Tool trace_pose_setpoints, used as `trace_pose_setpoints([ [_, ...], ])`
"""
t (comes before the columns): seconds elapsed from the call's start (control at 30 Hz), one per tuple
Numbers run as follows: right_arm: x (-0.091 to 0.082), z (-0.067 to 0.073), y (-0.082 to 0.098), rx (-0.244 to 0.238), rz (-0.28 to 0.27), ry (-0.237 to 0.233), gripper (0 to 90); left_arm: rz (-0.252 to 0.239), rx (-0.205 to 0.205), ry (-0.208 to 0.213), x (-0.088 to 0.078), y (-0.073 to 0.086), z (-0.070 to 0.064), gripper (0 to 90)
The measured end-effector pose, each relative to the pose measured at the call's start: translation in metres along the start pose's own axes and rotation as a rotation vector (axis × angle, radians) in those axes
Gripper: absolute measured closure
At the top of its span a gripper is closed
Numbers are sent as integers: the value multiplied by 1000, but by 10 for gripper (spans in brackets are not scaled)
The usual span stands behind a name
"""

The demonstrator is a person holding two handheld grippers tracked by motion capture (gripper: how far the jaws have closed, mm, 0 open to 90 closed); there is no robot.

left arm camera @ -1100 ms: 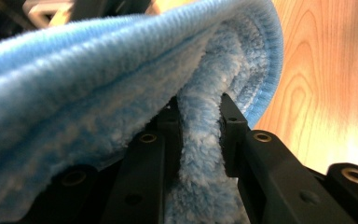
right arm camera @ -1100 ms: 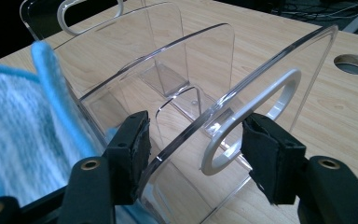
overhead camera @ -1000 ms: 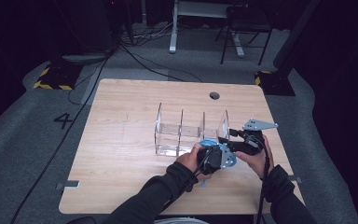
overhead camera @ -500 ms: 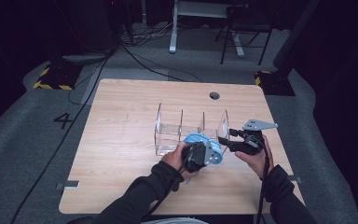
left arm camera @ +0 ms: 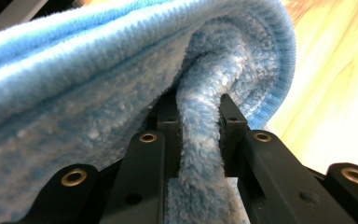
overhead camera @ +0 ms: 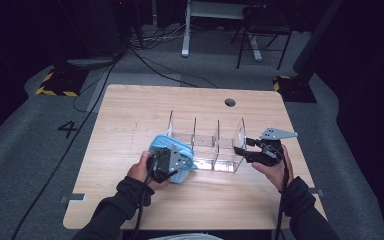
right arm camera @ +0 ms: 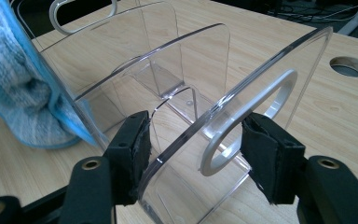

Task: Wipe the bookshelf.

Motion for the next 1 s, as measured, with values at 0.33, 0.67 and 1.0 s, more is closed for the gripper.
trace_pose_setpoints([
  [0.33, 0, 0, 0, 6, 0, 2, 424, 4, -49, -26, -1, 10, 11, 767],
  [0.67, 1, 1, 0, 10, 1, 2, 423, -53, 4, 19, 14, -28, -18, 772],
  [1.0, 1, 1, 0, 11, 2, 4, 424, -74, 48, 77, 28, -55, -43, 775],
])
Point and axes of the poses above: each handheld gripper's, and its own axes: x roughly forward along the jaws, y roughly out of its underside, z roughly to its left, the point moved 6 cm from there along x, roughly forward along the jaws, and after that the axes turned 8 degrees about -y, right-handed, at the moved point
